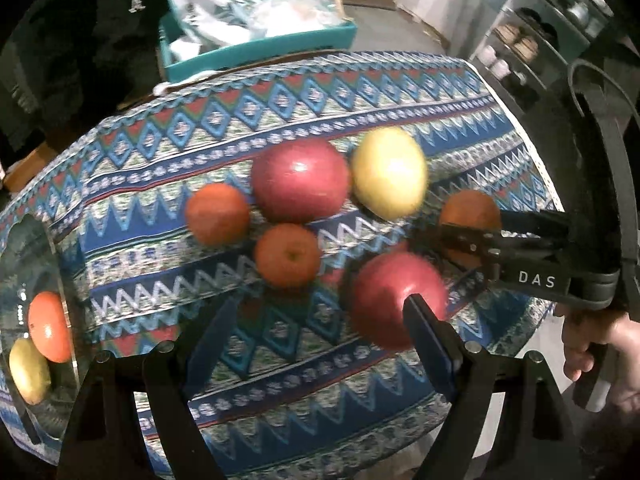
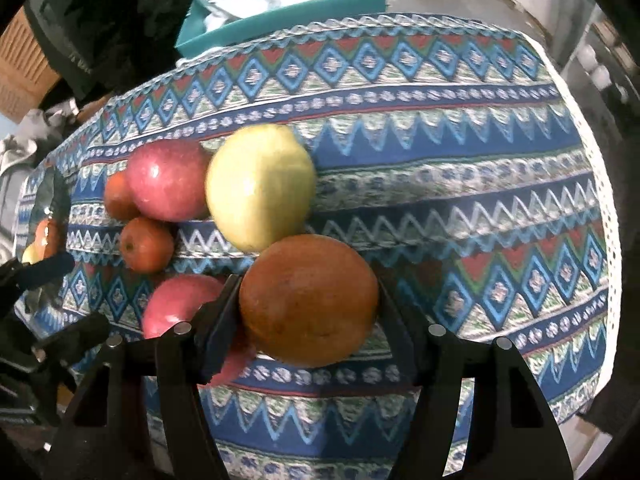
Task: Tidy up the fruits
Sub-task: 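Close left tool on a large red apple while right tool closes on a dark orange, then lift the red apple with left tool while right tool lifts the dark orange toward the bowl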
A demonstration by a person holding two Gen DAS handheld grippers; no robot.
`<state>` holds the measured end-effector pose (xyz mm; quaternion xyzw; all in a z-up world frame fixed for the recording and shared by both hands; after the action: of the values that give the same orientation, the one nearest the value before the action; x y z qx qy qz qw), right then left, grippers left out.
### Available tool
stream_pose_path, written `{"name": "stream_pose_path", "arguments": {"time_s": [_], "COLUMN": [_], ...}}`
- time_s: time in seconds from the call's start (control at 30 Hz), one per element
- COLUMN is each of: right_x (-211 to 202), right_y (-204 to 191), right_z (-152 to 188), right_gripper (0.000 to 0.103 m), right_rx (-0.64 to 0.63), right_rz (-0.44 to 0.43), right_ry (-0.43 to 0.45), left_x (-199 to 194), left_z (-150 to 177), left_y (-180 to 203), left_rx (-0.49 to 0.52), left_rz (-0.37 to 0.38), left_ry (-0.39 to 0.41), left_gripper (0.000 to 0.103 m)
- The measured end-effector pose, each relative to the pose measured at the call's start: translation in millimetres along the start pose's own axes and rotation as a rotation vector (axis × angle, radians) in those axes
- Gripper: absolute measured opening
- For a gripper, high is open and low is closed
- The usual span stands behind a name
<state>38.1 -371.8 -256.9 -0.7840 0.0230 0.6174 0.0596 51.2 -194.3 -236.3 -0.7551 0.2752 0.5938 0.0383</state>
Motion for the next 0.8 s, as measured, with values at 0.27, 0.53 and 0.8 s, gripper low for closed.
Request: {"name": "stream_pose_path", "arguments": {"time_s": [0.27,0.53,0.8], "right_x": [-12.4,-22.1,-19.5], "right_y": [28.5,44.7,47.6], "right_z": [13.9,19.9,24.5], "right_gripper": [0.066,0.066,0.066], "right_rx": [0.034,0.038,0.031], "right_rz": [0.033,0.071,0.092], "right_ry": [0.023,0.051,0.052], "left_x": [19.8,42.1,67.6], "left_z": [-0.7,3.3,5.6], "left_y": [26.0,38.8,45.1], "left_rx": [0.006,0.006,0.002], "left_rz": [0.054,0.060,0.065], "left_ry": [-0.047,-0.084,-0.117], "left_gripper": [0.086,0.086,0.086]}}
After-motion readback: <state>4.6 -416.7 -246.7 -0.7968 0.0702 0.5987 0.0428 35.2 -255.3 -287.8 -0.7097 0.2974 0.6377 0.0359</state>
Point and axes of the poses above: each gripper's, at about its wrist camera, not at the fingertips, and x roughly the way its jaws point, y to its right, z to its underside, the point moved 1 cm from there along x, roughly the way its jaws point, and after that the axes turned 8 degrees about z, right-handed, at the moved point
